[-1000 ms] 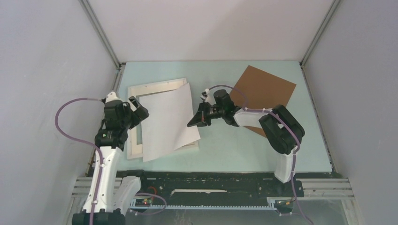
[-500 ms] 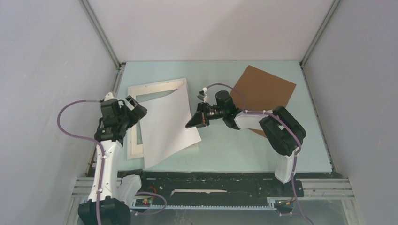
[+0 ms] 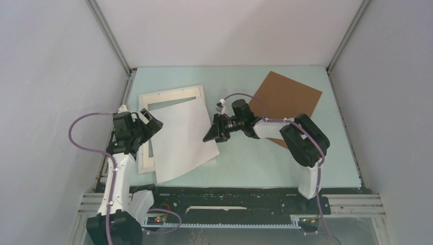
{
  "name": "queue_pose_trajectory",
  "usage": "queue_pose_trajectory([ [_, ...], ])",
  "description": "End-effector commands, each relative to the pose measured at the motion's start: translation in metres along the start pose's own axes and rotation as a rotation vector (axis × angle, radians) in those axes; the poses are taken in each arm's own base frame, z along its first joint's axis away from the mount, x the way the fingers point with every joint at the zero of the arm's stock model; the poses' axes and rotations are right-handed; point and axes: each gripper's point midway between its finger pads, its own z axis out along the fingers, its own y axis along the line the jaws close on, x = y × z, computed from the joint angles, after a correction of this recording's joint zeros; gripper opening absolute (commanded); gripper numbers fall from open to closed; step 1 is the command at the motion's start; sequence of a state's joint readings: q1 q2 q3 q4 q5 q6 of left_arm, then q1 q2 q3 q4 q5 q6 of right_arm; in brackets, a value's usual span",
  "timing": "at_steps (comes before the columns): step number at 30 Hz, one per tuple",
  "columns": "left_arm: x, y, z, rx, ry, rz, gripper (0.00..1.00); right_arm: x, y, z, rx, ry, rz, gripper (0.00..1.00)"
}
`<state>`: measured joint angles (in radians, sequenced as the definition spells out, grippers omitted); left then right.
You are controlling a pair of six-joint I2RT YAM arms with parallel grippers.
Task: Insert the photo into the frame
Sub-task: Turn over the photo from the photo frame.
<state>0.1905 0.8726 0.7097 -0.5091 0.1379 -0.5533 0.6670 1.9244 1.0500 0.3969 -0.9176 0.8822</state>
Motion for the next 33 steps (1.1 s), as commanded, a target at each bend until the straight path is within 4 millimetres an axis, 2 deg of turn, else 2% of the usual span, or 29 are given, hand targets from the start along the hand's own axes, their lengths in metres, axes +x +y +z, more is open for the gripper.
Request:
queue_pose_trajectory([
  [1, 0.006, 0.0, 0.01, 0.029, 0.011, -0.032, 1.0, -0.013, -0.014, 0.007, 0.078, 0.016, 0.066, 0.57],
  [7, 0.004, -0.001, 0.005, 0.039, -0.007, -0.019, 1.0, -0.04, -0.018, 0.013, 0.078, 0.02, 0.133, 0.62],
  [12, 0.003, 0.0, 0.001, 0.035, -0.02, -0.003, 1.0, -0.058, -0.041, 0.018, 0.169, 0.026, 0.238, 0.64],
  [16, 0.003, 0.001, 0.001, 0.033, -0.022, 0.006, 1.0, -0.078, -0.055, 0.026, 0.212, 0.012, 0.232, 0.62],
  [19, 0.001, 0.002, 0.002, 0.033, -0.022, 0.008, 1.0, -0.096, -0.064, 0.034, 0.215, -0.005, 0.215, 0.55],
  [21, -0.001, 0.002, 0.0, 0.028, -0.023, 0.018, 1.0, -0.107, -0.06, 0.04, 0.206, -0.028, 0.151, 0.45],
  [23, -0.005, 0.003, -0.003, 0.017, -0.032, 0.028, 1.0, -0.107, -0.063, 0.041, 0.242, -0.047, 0.113, 0.35],
  [30, -0.01, 0.001, -0.01, 0.019, -0.059, 0.035, 1.0, -0.106, -0.04, 0.014, 0.13, -0.137, 0.009, 0.02],
  [33, -0.011, 0.001, -0.008, 0.015, -0.053, 0.036, 1.0, -0.103, -0.034, 0.004, 0.115, -0.146, 0.002, 0.0],
])
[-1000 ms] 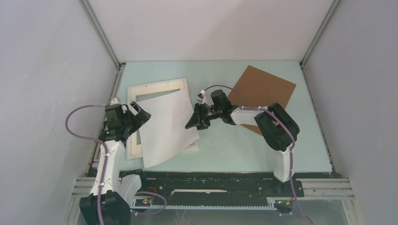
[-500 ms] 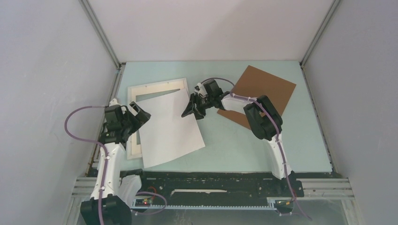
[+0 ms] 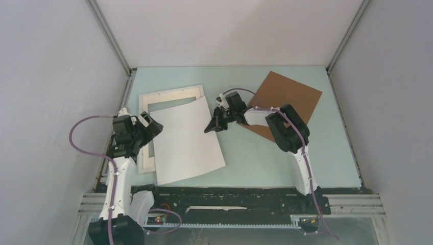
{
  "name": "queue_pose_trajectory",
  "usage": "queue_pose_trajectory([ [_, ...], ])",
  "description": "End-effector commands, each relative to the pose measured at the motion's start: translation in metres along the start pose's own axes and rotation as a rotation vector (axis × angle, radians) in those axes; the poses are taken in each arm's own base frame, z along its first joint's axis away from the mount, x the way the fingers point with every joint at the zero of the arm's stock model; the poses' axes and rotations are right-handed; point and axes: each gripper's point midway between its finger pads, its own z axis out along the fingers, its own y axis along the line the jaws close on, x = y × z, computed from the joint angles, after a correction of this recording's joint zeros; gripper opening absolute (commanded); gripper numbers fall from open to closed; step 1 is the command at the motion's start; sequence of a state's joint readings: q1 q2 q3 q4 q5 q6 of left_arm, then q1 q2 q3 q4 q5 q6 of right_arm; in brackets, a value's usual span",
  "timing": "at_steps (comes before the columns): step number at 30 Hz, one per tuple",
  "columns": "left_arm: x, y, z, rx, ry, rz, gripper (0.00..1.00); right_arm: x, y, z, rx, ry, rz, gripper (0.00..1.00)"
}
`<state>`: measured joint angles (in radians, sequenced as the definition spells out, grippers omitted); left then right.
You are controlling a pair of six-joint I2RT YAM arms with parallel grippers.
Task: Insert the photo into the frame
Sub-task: Turn over the photo from the photo frame.
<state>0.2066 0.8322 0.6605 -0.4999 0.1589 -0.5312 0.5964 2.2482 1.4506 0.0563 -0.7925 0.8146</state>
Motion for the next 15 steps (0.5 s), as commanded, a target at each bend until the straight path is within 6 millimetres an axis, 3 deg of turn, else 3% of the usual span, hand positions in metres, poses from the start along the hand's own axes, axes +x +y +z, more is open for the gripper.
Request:
queue_pose_trajectory([
  [1, -0.021, -0.006, -0.007, 0.007, -0.054, 0.024, 1.0, -0.02, 0.053, -0.033, -0.122, -0.102, -0.15, 0.0],
  [8, -0.023, -0.008, -0.008, 0.01, -0.061, 0.02, 1.0, -0.013, 0.068, -0.022, -0.195, -0.11, -0.341, 0.0],
  [15, -0.023, -0.002, -0.011, -0.008, -0.071, 0.032, 1.0, -0.01, 0.079, -0.014, -0.234, -0.094, -0.416, 0.0],
])
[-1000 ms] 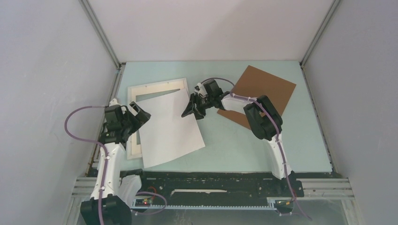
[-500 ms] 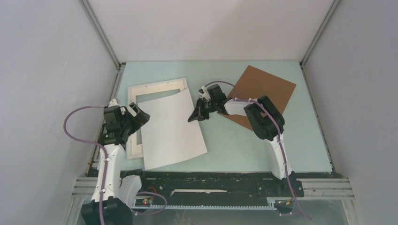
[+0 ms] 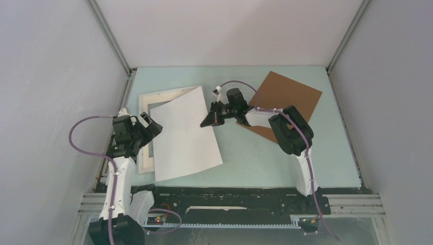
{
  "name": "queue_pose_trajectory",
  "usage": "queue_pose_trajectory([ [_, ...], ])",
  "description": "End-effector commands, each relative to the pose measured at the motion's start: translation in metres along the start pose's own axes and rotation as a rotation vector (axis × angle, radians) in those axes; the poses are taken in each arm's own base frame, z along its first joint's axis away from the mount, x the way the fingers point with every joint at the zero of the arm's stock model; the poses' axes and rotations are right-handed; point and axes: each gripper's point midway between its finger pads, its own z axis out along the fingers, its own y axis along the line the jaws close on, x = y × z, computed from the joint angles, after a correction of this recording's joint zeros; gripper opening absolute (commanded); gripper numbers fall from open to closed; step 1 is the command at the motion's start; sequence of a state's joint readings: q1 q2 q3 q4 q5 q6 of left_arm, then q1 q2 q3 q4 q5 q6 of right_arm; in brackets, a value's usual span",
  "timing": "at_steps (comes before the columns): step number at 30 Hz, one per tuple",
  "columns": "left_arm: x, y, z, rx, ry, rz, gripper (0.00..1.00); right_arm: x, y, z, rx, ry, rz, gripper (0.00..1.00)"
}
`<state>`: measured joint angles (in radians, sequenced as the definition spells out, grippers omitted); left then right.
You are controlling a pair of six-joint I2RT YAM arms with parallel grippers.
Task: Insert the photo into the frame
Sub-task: Turn over the photo from the photo frame.
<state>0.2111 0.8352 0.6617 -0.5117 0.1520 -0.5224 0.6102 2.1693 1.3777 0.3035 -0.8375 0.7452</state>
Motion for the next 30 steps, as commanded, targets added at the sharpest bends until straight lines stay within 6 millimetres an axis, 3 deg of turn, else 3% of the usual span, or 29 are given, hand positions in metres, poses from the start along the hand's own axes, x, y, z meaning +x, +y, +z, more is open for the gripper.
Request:
queue_pose_trajectory([
  [1, -0.024, -0.006, -0.011, 0.006, -0.079, 0.026, 1.0, -0.013, 0.029, 0.004, -0.073, -0.014, -0.164, 0.0],
  [18, -0.025, -0.003, -0.011, -0.001, -0.076, 0.033, 1.0, -0.027, 0.027, 0.027, -0.07, -0.004, -0.146, 0.0],
  [23, -0.028, -0.005, -0.014, 0.008, -0.082, 0.029, 1.0, -0.035, 0.012, 0.037, -0.019, -0.009, -0.072, 0.0],
  [30, -0.033, -0.002, -0.02, -0.021, -0.097, 0.053, 1.0, -0.047, 0.007, 0.045, -0.007, -0.013, -0.035, 0.0],
])
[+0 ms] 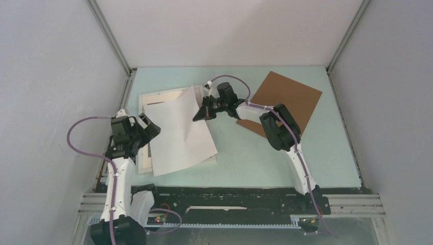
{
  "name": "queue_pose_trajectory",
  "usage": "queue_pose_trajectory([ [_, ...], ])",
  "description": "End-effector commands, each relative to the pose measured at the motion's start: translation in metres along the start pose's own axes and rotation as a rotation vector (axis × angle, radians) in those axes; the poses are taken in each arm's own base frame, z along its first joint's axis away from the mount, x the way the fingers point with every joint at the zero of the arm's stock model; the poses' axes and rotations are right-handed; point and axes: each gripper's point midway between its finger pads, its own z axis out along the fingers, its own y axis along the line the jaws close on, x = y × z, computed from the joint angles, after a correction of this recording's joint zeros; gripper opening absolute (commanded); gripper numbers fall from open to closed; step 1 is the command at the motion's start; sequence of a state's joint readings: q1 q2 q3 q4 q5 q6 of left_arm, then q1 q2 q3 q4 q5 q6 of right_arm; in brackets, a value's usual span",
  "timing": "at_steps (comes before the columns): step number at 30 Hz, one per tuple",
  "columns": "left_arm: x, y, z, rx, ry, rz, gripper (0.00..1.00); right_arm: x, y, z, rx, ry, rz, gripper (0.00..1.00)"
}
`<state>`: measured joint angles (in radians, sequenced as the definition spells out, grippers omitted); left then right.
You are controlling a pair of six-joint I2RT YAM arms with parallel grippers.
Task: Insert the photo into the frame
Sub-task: Turn over the photo from the photo frame.
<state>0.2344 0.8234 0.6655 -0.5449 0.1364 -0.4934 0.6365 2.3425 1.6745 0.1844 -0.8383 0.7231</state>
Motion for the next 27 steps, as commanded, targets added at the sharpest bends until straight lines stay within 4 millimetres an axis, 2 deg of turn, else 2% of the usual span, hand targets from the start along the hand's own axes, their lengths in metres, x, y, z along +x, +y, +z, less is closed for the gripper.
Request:
queue_pose_trajectory([
  [1, -0.032, -0.01, -0.016, 0.013, -0.094, 0.041, 1.0, -0.02, 0.005, 0.007, 0.011, -0.038, 0.005, 0.0],
  [7, -0.031, -0.008, -0.013, 0.006, -0.087, 0.038, 1.0, -0.032, 0.002, 0.003, 0.001, -0.081, 0.087, 0.0],
  [13, -0.03, -0.006, -0.011, 0.001, -0.082, 0.039, 1.0, -0.04, 0.022, -0.003, -0.052, -0.116, 0.112, 0.0],
  [20, -0.029, -0.006, -0.011, 0.004, -0.079, 0.034, 1.0, -0.043, 0.016, 0.012, -0.013, -0.143, 0.132, 0.0],
  [27, -0.031, -0.004, -0.012, -0.006, -0.083, 0.037, 1.0, -0.053, 0.013, 0.018, -0.004, -0.195, 0.131, 0.0],
])
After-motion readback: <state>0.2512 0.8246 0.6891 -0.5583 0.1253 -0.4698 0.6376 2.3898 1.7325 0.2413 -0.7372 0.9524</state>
